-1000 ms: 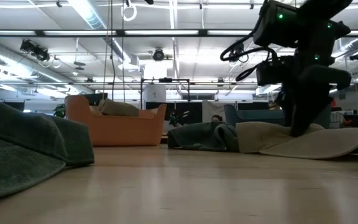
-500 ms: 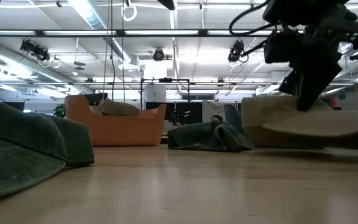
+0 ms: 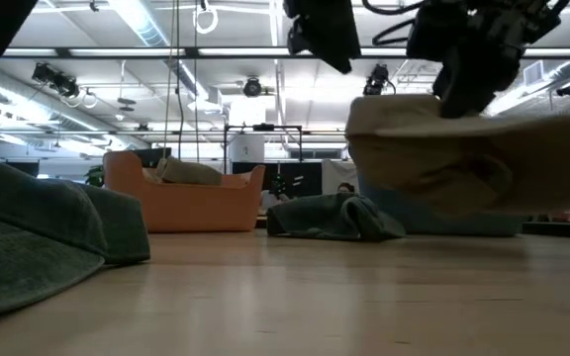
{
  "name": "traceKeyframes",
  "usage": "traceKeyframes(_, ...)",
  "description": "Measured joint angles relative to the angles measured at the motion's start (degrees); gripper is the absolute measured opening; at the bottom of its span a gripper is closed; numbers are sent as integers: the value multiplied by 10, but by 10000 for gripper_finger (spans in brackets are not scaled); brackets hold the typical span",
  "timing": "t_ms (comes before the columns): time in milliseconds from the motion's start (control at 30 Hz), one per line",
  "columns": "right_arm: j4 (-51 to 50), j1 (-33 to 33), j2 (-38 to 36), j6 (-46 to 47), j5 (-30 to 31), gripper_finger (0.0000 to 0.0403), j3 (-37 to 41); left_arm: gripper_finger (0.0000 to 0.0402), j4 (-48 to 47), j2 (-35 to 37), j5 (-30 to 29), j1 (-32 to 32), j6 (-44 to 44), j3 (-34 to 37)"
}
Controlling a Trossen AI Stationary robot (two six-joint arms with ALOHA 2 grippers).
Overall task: Pick & Place hat
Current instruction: Put the brown cap into the orange bin
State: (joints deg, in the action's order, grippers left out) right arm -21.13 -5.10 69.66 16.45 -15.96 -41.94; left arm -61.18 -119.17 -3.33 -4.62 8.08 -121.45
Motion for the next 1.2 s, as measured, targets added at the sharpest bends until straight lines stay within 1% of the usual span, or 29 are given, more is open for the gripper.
traceKeyframes(167, -13, 0, 0, -51, 0, 1, -26, 165, 14, -7, 35, -1, -30, 0)
traceKeyframes(300, -7, 0, 0, -79, -1, 1, -46, 165, 57, -6, 58, -1, -33, 0)
traceKeyframes(567, -7, 0, 0, -114, 1, 1, -70, 166, 67, -13, 66, -1, -36, -1)
traceKeyframes(667, -2, 0, 0, -114, 19, 1, -70, 166, 65, -17, 75, -1, -39, -2)
traceKeyframes(833, 29, 0, 0, -127, 20, 1, -71, 165, 59, -18, 77, -1, -39, -1)
traceKeyframes(967, 37, 0, 0, -147, 49, 1, -71, 164, 51, -18, 77, -1, -36, -1)
traceKeyframes(1067, 37, 0, 0, -157, 60, 1, -71, 148, 32, -18, 77, -1, -16, -1)
traceKeyframes(1200, 47, 0, 0, -165, 78, 3, -71, 99, 0, -18, 76, -1, -12, -1)
